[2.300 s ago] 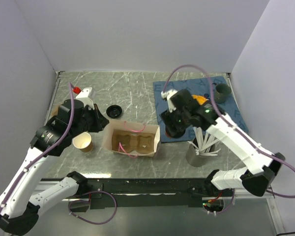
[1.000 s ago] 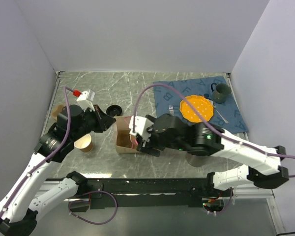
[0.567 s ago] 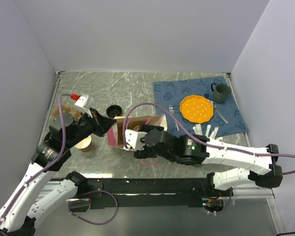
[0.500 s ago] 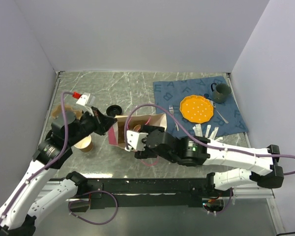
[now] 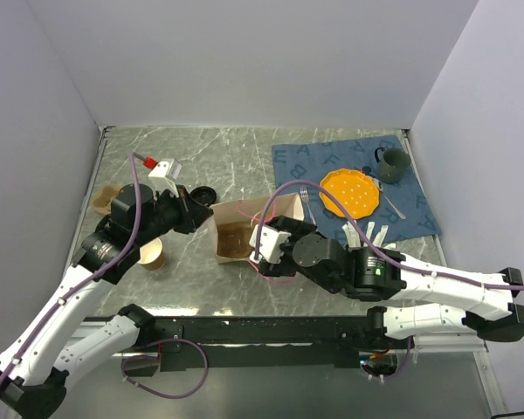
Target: Pack the takeout coffee
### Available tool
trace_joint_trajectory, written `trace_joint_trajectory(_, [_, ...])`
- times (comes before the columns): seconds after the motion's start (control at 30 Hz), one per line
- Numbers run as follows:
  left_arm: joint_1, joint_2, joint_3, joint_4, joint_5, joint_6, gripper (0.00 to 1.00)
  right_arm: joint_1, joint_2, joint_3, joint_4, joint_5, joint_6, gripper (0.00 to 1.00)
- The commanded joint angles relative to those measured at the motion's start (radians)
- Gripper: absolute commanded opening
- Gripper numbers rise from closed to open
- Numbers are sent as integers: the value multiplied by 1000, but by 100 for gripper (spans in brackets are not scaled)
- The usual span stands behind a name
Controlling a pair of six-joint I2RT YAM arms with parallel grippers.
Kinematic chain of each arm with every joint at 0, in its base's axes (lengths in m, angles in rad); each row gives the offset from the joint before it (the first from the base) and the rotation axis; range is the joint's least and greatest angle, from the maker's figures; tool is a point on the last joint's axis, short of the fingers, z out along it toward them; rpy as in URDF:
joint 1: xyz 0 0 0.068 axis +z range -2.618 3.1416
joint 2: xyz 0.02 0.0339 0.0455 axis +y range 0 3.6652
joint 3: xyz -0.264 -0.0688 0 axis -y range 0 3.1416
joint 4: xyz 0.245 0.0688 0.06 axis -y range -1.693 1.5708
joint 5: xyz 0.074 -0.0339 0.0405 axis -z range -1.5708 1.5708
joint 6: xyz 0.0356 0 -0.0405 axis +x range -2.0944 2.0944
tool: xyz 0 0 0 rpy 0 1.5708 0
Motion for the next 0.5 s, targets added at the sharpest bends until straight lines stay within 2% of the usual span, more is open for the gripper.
trace_joint_trajectory(0.0, [3, 6, 49, -9, 6, -44, 1, 7, -9, -9, -22, -31, 30, 49])
trace_joint_trajectory(0.2, [3, -40, 14, 67, 79, -13, 1, 7, 9, 0, 49, -62, -25, 49])
trace_joint_trajectory(0.3, [3, -81, -32, 97, 124, 105, 1, 7, 52, 0, 105, -94, -94, 49])
trace_joint_trajectory(0.47, [3, -129, -72, 135, 154, 189, 1, -2, 83, -74, 239, -75, -177, 48])
